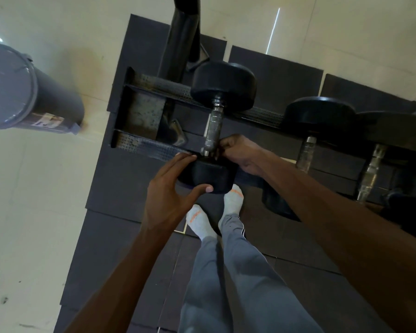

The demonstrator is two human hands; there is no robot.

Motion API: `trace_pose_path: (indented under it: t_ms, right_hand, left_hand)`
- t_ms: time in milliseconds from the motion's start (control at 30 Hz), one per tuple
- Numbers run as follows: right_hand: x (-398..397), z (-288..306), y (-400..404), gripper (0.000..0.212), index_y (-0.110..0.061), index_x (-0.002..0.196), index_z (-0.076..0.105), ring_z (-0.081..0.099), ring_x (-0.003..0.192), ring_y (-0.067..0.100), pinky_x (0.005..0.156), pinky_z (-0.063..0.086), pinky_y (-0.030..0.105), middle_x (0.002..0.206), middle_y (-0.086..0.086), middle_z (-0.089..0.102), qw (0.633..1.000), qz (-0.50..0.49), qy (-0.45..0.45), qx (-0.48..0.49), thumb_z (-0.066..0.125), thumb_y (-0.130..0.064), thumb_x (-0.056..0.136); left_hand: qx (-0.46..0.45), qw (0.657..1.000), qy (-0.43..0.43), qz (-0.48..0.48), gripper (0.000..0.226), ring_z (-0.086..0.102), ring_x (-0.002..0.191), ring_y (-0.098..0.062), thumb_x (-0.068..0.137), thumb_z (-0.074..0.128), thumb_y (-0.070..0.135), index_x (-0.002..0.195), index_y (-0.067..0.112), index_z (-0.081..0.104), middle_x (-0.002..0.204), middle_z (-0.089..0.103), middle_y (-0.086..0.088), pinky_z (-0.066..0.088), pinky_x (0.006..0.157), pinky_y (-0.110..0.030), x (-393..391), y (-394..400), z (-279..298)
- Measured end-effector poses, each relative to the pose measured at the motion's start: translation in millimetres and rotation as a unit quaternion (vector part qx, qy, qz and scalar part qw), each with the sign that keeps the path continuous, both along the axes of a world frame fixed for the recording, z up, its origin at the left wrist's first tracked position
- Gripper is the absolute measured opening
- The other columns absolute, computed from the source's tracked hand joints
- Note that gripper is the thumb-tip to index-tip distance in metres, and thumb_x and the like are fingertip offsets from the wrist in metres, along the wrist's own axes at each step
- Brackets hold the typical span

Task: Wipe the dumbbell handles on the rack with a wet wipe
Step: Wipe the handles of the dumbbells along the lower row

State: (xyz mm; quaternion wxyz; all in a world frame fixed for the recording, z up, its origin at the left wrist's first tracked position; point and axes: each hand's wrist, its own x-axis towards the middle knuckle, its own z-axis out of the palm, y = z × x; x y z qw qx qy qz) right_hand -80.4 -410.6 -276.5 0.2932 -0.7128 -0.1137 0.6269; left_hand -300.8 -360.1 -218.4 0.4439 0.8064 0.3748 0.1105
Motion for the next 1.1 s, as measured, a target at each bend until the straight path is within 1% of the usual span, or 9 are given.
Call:
trace_pose_path:
  t_ms: [300, 367, 500, 600, 667, 767, 933, 1000, 1100]
  right_hand:
    - [12.1, 25.5, -22.5, 0.020, -0.001, 0.104, 0.075, 0.071, 0.092, 0.014, 0.092, 0.055, 0.026, 0.097, 0.008, 0.077, 0.993, -0.046, -0.011, 0.108, 0.063, 0.009, 0.092]
    - [19.4, 35.3, -8.6, 0.023, -0.013, 0.109, 0.076, 0.072, 0.100, 0.010, 0.094, 0.054, 0.024, 0.105, 0.001, 0.078, 0.975, 0.005, -0.139, 0.171, 0.066, 0.001, 0.093]
    - [15.7, 55.1, 52.2, 0.030, -0.014, 0.116, 0.073, 0.065, 0.102, 0.019, 0.084, 0.051, 0.023, 0.113, 0.007, 0.068, 0.803, 0.309, -0.433, 0.269, 0.061, -0.001, 0.092]
    - [5.5, 69.3, 74.6, 0.021, -0.006, 0.110, 0.065, 0.057, 0.107, 0.031, 0.078, 0.047, 0.037, 0.110, 0.015, 0.064, 0.618, 0.600, -0.479, 0.169, 0.053, 0.001, 0.094]
    - [-2.3, 76.1, 73.5, 0.016, -0.006, 0.106, 0.062, 0.057, 0.104, 0.030, 0.075, 0.037, 0.032, 0.106, 0.013, 0.065, 0.562, 0.683, -0.428, 0.186, 0.048, -0.007, 0.098]
    - [-7.9, 70.4, 66.1, 0.019, -0.006, 0.109, 0.062, 0.057, 0.106, 0.029, 0.073, 0.025, 0.022, 0.109, 0.012, 0.060, 0.591, 0.697, -0.358, 0.190, 0.045, -0.013, 0.102]
    - [4.7, 56.3, 35.1, 0.020, -0.012, 0.090, 0.074, 0.060, 0.079, 0.014, 0.069, 0.033, 0.015, 0.080, 0.002, 0.069, 0.758, 0.493, -0.303, 0.301, 0.063, 0.001, 0.081]
    - [9.7, 60.3, 15.1, 0.025, -0.014, 0.095, 0.078, 0.062, 0.081, 0.001, 0.074, 0.043, 0.009, 0.087, -0.004, 0.074, 0.829, 0.390, -0.291, 0.276, 0.063, 0.002, 0.083]
    - [18.1, 59.7, -16.9, 0.029, -0.020, 0.104, 0.079, 0.069, 0.094, -0.002, 0.089, 0.055, 0.021, 0.097, -0.010, 0.076, 0.906, 0.221, -0.293, 0.212, 0.061, -0.001, 0.090]
  left_hand:
    - [-0.009, 1.000, -0.012, 0.010, 0.068, 0.052, 0.135, -0.005, 0.076, 0.091, 0.038, 0.134, 0.013, 0.066, 0.139, 0.062, 0.003, 0.040, 0.111, -0.018, -0.6, -2.2, -0.2]
    - [-0.012, 1.000, -0.013, 0.014, 0.069, 0.052, 0.136, -0.008, 0.076, 0.091, 0.038, 0.135, 0.014, 0.065, 0.140, 0.062, 0.003, 0.041, 0.112, -0.022, -0.9, -3.3, -0.1]
    - [-0.013, 1.000, -0.006, 0.007, 0.068, 0.054, 0.133, -0.007, 0.075, 0.091, 0.039, 0.134, 0.014, 0.065, 0.140, 0.061, 0.004, 0.043, 0.110, -0.021, -0.5, -2.1, 2.0]
    - [-0.019, 1.000, -0.007, 0.008, 0.068, 0.054, 0.134, -0.007, 0.076, 0.091, 0.038, 0.133, 0.013, 0.066, 0.140, 0.061, 0.004, 0.042, 0.111, -0.021, -0.2, -3.0, 1.5]
    - [-0.018, 1.000, -0.004, 0.002, 0.069, 0.054, 0.135, -0.010, 0.076, 0.091, 0.038, 0.135, 0.012, 0.065, 0.141, 0.062, 0.001, 0.043, 0.112, -0.023, -0.4, -2.9, 0.5]
    - [-0.011, 1.000, -0.006, -0.007, 0.070, 0.053, 0.134, -0.009, 0.077, 0.090, 0.035, 0.137, 0.011, 0.063, 0.142, 0.061, 0.000, 0.039, 0.111, -0.016, 0.8, -2.5, 1.7]
    - [-0.006, 1.000, -0.009, 0.005, 0.068, 0.054, 0.135, -0.011, 0.076, 0.091, 0.035, 0.135, 0.014, 0.065, 0.141, 0.062, 0.001, 0.042, 0.112, -0.022, 0.0, -4.1, 2.4]
    - [-0.009, 1.000, -0.004, 0.009, 0.068, 0.052, 0.137, -0.012, 0.077, 0.091, 0.036, 0.136, 0.015, 0.064, 0.142, 0.061, 0.002, 0.044, 0.113, -0.030, -0.5, -6.5, 2.2]
    - [-0.004, 1.000, 0.015, 0.007, 0.072, 0.050, 0.139, -0.012, 0.078, 0.089, 0.039, 0.139, 0.014, 0.062, 0.146, 0.057, -0.001, 0.040, 0.115, -0.023, -0.7, -9.1, 5.1]
